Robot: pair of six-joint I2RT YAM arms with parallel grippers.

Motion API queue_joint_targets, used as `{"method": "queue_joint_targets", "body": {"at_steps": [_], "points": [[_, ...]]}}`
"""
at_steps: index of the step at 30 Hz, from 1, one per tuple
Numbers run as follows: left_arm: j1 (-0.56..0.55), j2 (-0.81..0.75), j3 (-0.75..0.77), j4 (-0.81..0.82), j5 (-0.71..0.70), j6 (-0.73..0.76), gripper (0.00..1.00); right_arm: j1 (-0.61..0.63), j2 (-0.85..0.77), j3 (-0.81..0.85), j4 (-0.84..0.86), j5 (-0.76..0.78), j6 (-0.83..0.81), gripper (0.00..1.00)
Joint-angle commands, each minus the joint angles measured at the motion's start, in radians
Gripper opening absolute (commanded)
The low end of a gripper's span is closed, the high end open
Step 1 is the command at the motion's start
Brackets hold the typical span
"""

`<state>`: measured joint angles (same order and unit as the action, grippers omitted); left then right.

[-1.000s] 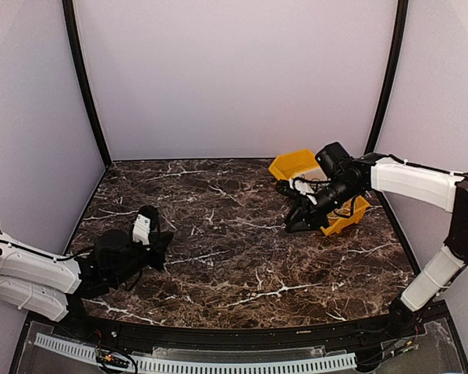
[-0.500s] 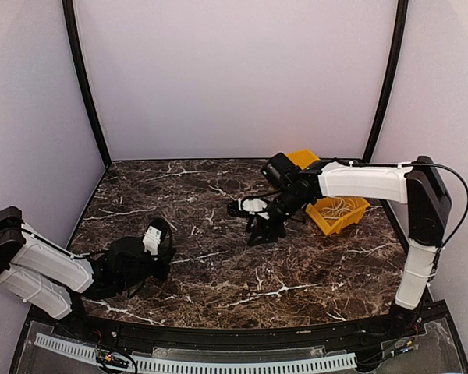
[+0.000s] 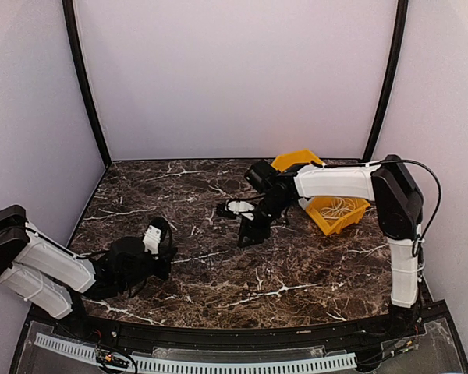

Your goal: Untangle the cables

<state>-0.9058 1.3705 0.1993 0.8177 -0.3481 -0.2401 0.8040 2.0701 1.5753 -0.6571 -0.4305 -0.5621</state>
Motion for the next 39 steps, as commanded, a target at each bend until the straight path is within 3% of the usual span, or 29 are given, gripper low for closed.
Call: {"method": "queue_joint_targets", "body": {"at_steps": [1, 7, 11, 12, 20, 28, 39], "points": [[0.004, 0.016, 0.003, 0.044, 0.01, -0.011, 0.0, 0.0, 0.057, 0.032, -0.047, 0.031, 0.054, 0.48], [0.005, 0.012, -0.006, 0.042, 0.005, -0.01, 0.0, -0.002, 0.095, 0.084, -0.116, 0.008, 0.084, 0.43], [0.005, -0.001, -0.011, 0.029, -0.006, -0.019, 0.0, -0.006, 0.081, 0.137, -0.181, 0.002, 0.073, 0.04], [0.004, -0.003, -0.01, 0.014, -0.008, -0.023, 0.0, -0.013, 0.066, 0.155, -0.194, 0.008, 0.07, 0.0], [0.004, -0.04, -0.012, -0.167, -0.108, -0.156, 0.0, -0.178, -0.152, 0.303, -0.179, -0.074, 0.096, 0.0], [0.004, -0.087, -0.011, -0.379, -0.242, -0.452, 0.0, -0.376, -0.307, 0.39, -0.031, -0.071, 0.131, 0.0], [0.004, -0.101, 0.006, -0.461, -0.256, -0.498, 0.0, -0.44, -0.352, 0.442, 0.142, -0.014, 0.136, 0.0]]}}
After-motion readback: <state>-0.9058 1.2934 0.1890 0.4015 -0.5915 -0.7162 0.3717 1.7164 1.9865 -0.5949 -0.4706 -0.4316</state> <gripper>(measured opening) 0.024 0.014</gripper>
